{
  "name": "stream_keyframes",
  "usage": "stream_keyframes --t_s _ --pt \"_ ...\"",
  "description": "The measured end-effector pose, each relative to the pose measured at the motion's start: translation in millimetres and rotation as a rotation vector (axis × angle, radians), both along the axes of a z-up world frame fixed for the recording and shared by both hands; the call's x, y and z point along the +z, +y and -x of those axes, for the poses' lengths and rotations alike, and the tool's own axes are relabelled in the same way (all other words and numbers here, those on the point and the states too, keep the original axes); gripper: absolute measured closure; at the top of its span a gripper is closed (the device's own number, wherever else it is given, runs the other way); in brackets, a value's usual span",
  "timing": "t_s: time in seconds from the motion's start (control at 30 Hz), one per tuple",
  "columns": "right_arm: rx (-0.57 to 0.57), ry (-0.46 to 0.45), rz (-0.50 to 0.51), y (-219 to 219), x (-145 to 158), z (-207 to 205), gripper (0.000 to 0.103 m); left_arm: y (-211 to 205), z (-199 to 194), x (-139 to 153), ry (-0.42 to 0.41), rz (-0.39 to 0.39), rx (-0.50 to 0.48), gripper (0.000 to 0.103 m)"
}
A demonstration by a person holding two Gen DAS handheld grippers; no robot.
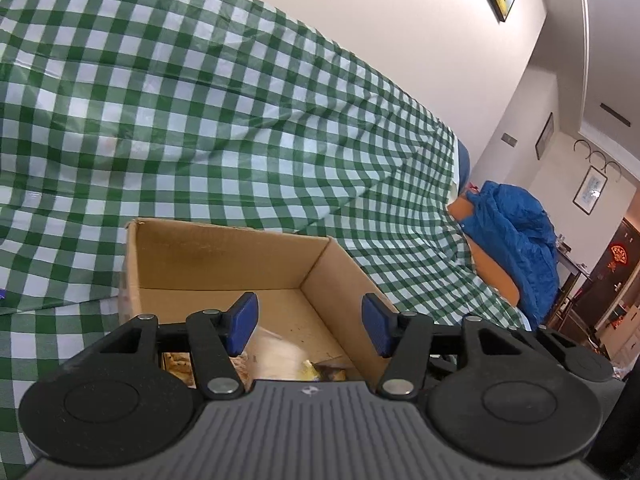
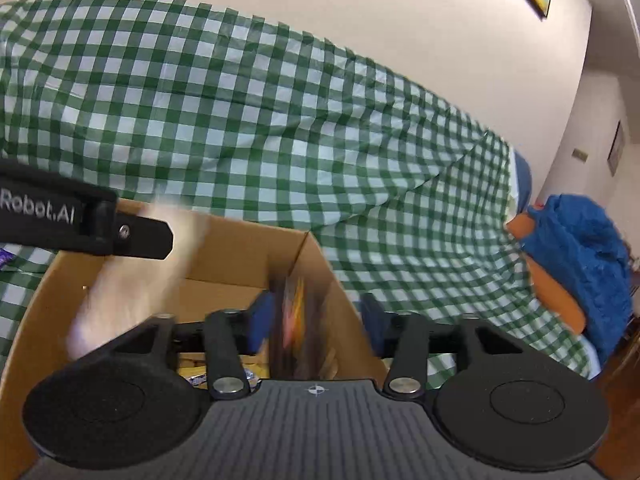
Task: Organize snacks
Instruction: 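Open the left tool to drop the rice cracker bar while the right tool drops the chocolate bar, then move both tools back to the snacks and grasp the purple candy bar with the left tool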
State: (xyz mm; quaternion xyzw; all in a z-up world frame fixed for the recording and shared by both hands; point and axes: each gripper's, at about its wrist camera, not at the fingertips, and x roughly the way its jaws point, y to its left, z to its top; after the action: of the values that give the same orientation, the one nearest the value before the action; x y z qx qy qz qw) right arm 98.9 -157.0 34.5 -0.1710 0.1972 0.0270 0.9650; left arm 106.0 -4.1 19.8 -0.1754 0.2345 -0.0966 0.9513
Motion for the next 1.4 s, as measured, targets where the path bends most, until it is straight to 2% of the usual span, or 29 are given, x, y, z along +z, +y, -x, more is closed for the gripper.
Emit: stream_keyframes --t_s 0.13,0.2,0.23,0.3,0.4,0.47,0.5,0.6,0.67,0.77,0.9,1.07,1.17,1.3,1.4 --pt "-0.004 0.005 -0.007 0.9 -0.3 -1.7 0.045 4.7 0.7 3.0 -0.013 -0.001 0.009 0.046" --pt "-0.001 0.003 -0.015 2.7 0.7 -1.3 0.045 6.7 1.8 4.6 -0.022 -0.015 0.011 0.059" --pt "0.002 0.001 -0.018 3.9 1.1 -1.2 0.045 7.8 3.5 5.4 -0.027 -0.022 0.011 0.063" --pt "0.009 -0.004 -0.028 7.1 2.6 1.3 0.045 11.2 9.5 8.1 -0.055 -0.046 0.030 0.078" --pt "0.031 -0.014 -0.045 13.7 4.7 5.7 0.046 19.8 23.7 14.9 -0.104 -0.099 0.075 0.085" --pt "0.072 -0.014 -0.059 20.4 5.4 10.5 0.050 29.5 34.3 20.2 -0.119 -0.118 0.097 0.086" --pt "0.092 -0.015 -0.061 24.1 5.8 13.7 0.061 35.1 39.7 23.0 -0.126 -0.131 0.106 0.086" --pt "0.169 -0.011 -0.078 37.1 6.7 23.3 0.080 53.4 46.3 32.6 -0.112 -0.162 0.129 0.086" --pt "0.225 -0.016 -0.091 47.5 9.1 34.0 0.082 69.4 48.6 40.8 -0.089 -0.184 0.146 0.086" --pt "0.335 -0.009 -0.124 64.0 12.9 50.9 0.082 96.9 60.8 51.1 -0.095 -0.274 0.172 0.086" --pt "0.518 -0.013 -0.107 94.8 11.4 80.5 0.081 142.6 81.8 43.3 -0.070 -0.330 0.214 0.086" --pt "0.711 -0.055 -0.064 133.1 6.8 118.1 0.081 187.1 98.7 5.7 0.018 -0.318 0.299 0.086" --pt "0.778 -0.028 -0.060 158.0 1.7 129.6 0.081 202.4 96.0 -10.6 0.103 -0.312 0.305 0.086" --pt "0.841 0.023 -0.029 187.6 -16.4 137.9 0.081 214.6 97.9 -14.5 0.117 -0.313 0.318 0.086" --pt "0.872 0.094 -0.002 207.7 -33.0 136.8 0.081 221.3 94.5 -18.4 0.140 -0.312 0.325 0.086"
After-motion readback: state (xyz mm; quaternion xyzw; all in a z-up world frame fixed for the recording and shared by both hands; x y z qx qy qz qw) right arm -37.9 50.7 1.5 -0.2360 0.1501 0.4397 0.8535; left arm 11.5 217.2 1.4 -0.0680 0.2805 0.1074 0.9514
